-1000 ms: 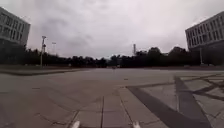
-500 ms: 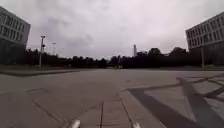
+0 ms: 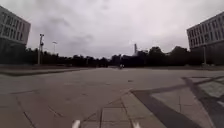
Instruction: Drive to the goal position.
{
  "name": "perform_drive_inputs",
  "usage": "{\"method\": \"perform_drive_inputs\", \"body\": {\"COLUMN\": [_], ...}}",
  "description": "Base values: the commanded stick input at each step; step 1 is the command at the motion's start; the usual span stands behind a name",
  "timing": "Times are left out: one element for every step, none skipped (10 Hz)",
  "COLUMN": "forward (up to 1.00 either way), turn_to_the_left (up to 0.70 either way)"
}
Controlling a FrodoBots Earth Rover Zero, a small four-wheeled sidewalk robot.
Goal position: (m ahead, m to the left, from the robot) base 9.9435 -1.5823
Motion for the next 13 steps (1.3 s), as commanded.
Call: {"method": "perform_drive_inputs", "body": {"forward": [0.70,0.70,0.70,0.70,0.70,0.70,0.70,0.70,0.70,0.70,0.70,0.70,0.70], "turn_to_the_left": [0.00,0.00,0.00,0.00,0.00,0.00,0.00,0.00,0.00,0.00,0.00,0.00,0.00]}}
